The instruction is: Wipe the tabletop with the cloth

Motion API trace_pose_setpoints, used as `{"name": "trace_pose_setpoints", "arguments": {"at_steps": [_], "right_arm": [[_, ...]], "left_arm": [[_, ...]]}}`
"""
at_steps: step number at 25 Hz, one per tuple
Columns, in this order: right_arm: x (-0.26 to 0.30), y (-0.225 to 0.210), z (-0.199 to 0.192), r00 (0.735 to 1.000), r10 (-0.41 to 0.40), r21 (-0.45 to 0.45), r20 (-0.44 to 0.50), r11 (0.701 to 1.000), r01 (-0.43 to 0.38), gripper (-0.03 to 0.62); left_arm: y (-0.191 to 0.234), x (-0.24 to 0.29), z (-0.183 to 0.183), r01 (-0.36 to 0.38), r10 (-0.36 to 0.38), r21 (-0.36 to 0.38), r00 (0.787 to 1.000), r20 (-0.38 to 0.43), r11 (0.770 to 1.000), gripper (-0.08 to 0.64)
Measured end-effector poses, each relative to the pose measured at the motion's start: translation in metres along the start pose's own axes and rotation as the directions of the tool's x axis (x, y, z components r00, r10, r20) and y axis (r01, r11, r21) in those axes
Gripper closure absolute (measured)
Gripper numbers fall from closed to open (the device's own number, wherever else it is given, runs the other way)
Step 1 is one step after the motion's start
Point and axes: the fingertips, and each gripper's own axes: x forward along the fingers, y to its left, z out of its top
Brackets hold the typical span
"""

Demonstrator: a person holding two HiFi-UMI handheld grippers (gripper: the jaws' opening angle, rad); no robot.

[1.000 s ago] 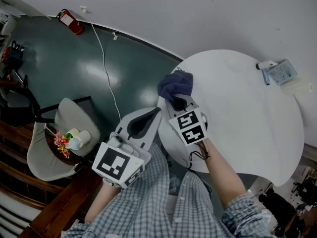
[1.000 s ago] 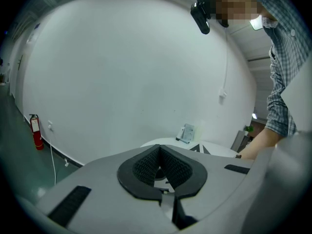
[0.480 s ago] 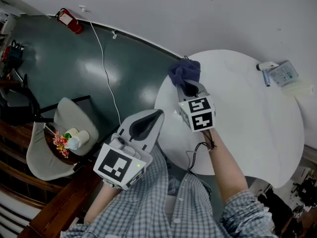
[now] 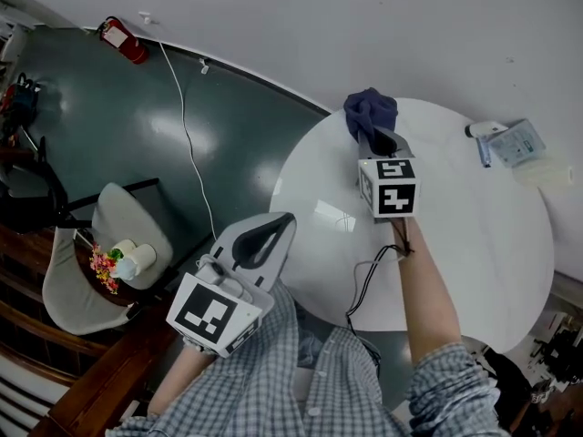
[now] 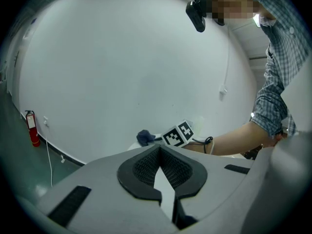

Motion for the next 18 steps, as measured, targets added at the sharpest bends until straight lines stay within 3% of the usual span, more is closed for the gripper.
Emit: {"name": "trace_pose_setpoints", "arguments": {"at_steps": [11,18], "right_arm": [[-0.006,-0.114,-0.014,0.987,-0.152,0.197,-0.054,0.967,0.16,0.569],[-0.021,-0.159,-0.033,0.969,-0.222,0.207,-0.111,0.948,0.241,0.569]], "left_arm": [[-0.012,0.024,0.0,0.04,-0.04,0.0,0.999,-0.019,0.999,0.555],[-0.02,0.034,0.0,0.062,-0.061,0.004,0.998,-0.027,0.998,0.555]]}}
